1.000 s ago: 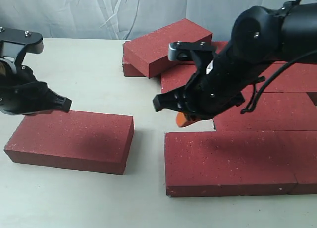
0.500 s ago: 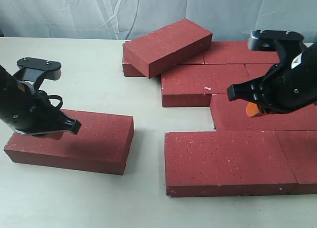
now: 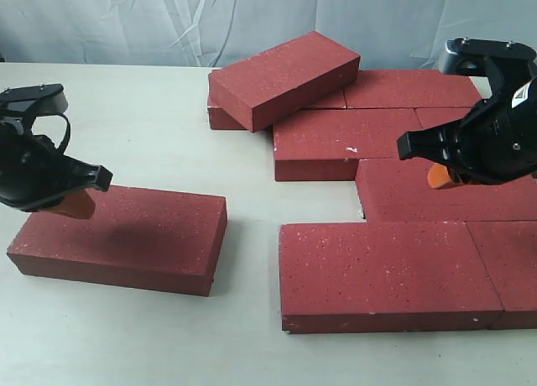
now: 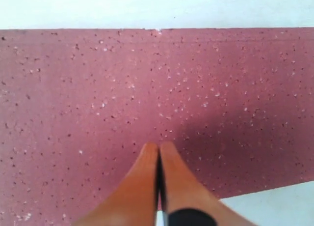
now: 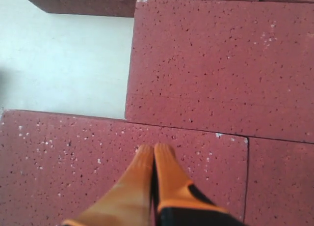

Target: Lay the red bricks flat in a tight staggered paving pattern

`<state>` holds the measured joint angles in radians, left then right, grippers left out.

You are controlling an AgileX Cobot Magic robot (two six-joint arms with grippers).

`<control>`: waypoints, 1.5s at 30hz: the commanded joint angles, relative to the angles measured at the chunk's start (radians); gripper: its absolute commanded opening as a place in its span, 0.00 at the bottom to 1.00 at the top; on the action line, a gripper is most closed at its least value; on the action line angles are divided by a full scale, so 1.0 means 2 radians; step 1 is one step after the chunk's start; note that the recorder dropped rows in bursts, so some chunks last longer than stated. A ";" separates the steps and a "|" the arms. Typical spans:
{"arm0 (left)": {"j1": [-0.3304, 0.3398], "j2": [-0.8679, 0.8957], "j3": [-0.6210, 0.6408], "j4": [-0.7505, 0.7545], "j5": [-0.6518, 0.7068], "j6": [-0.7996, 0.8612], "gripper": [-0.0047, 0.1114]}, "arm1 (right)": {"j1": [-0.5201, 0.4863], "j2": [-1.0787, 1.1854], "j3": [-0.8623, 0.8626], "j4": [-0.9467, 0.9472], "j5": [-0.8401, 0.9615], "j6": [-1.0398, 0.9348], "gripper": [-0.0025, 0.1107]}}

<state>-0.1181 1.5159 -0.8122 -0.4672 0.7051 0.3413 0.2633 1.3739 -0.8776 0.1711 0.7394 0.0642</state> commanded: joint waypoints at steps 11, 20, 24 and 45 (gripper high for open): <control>0.004 -0.001 -0.002 -0.016 0.005 0.015 0.04 | -0.004 -0.004 0.003 -0.007 -0.005 -0.003 0.02; -0.039 -0.029 -0.001 0.054 0.011 -0.030 0.04 | -0.004 -0.003 0.003 -0.013 -0.010 -0.004 0.02; -0.042 -0.005 0.011 0.050 -0.016 -0.034 0.04 | -0.004 -0.002 0.003 -0.010 -0.010 -0.004 0.02; -0.042 0.087 0.011 -0.062 -0.086 0.001 0.04 | -0.004 -0.002 0.003 -0.006 -0.019 -0.004 0.02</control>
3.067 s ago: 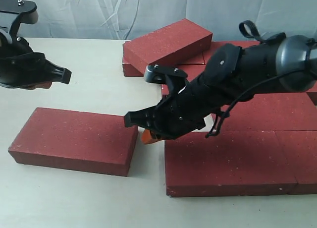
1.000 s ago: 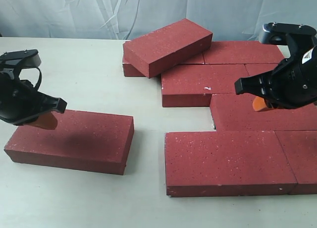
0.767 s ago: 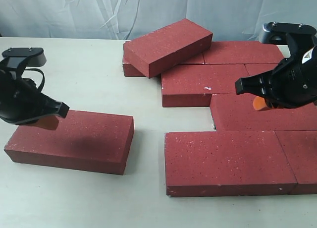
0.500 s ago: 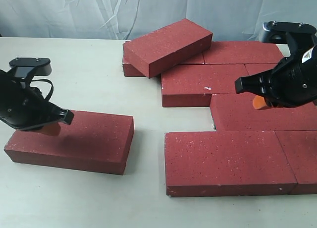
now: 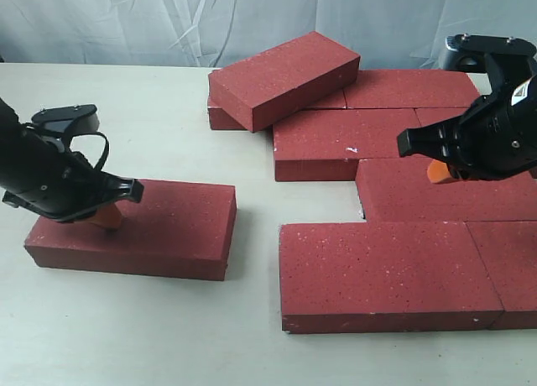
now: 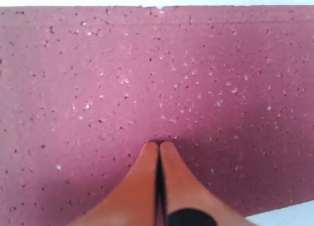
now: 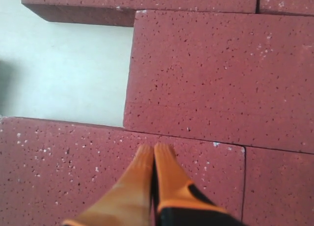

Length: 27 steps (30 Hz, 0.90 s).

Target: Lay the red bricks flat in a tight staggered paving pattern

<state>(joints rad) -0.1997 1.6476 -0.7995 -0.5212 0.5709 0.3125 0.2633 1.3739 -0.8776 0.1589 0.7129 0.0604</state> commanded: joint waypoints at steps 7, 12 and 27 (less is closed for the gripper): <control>-0.021 0.045 0.004 -0.057 -0.043 0.023 0.04 | -0.004 -0.002 0.003 0.005 -0.006 -0.002 0.02; -0.051 0.049 -0.005 -0.091 -0.069 0.033 0.04 | -0.004 -0.002 0.003 0.005 -0.006 -0.002 0.02; -0.072 0.049 -0.026 -0.135 -0.079 0.033 0.04 | -0.004 -0.002 0.003 0.005 -0.006 -0.002 0.02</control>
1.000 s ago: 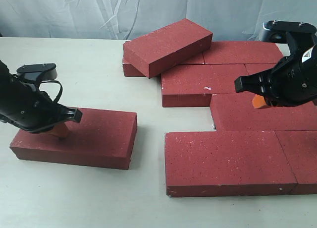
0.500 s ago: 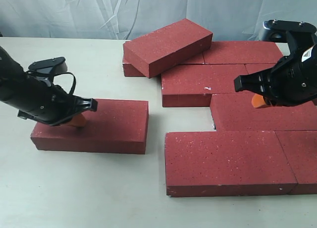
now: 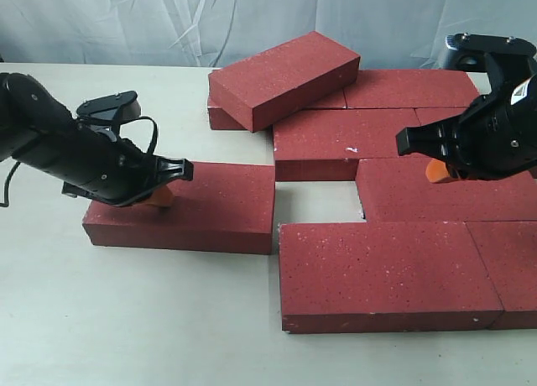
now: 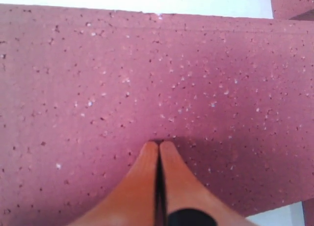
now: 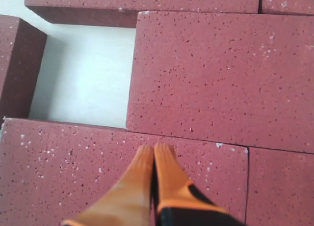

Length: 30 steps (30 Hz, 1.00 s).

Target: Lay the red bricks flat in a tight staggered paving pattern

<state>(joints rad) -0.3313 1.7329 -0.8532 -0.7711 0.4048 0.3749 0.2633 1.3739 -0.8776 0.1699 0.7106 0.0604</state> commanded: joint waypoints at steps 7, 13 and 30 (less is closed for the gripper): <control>-0.024 0.006 0.001 -0.020 -0.017 0.002 0.04 | -0.004 -0.002 0.003 0.000 -0.005 -0.002 0.02; -0.045 0.006 0.001 -0.026 -0.050 0.002 0.04 | -0.004 -0.002 0.003 0.000 -0.005 -0.002 0.02; -0.041 -0.060 -0.036 0.051 0.070 0.058 0.04 | -0.004 -0.002 0.003 0.000 -0.005 -0.003 0.02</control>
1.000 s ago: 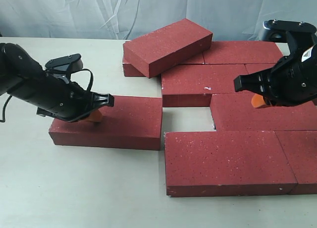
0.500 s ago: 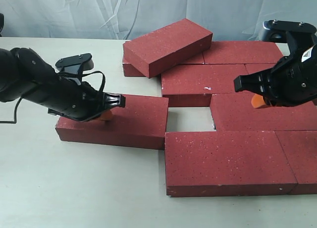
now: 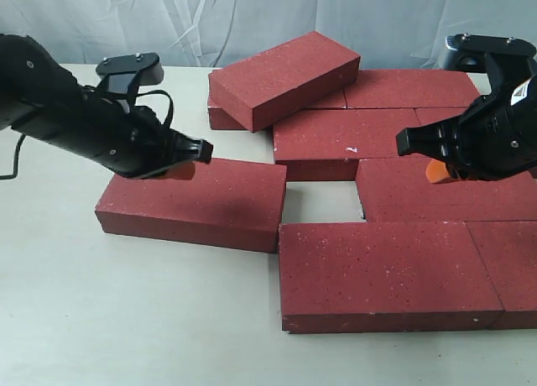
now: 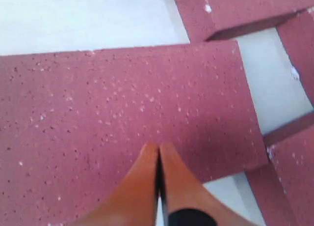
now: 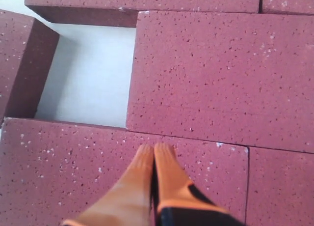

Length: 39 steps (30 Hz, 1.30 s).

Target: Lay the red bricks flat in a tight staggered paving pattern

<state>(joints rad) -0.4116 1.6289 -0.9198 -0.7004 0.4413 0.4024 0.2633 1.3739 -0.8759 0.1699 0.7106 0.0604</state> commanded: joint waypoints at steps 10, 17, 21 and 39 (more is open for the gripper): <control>-0.091 0.021 -0.002 0.024 0.076 0.222 0.04 | -0.004 -0.002 0.002 0.000 -0.007 -0.003 0.02; -0.124 0.069 -0.002 -0.024 0.025 0.318 0.04 | -0.004 -0.002 0.002 0.000 -0.007 -0.003 0.02; -0.124 0.091 -0.002 -0.104 0.000 0.373 0.04 | -0.004 -0.002 0.002 0.000 -0.007 -0.003 0.02; -0.124 0.099 -0.003 -0.202 -0.025 0.419 0.04 | -0.004 -0.002 0.002 0.002 -0.008 -0.003 0.02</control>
<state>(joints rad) -0.6552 1.8264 -0.9198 -1.0887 0.3852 1.2101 0.2633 1.3739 -0.8759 0.1743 0.7084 0.0604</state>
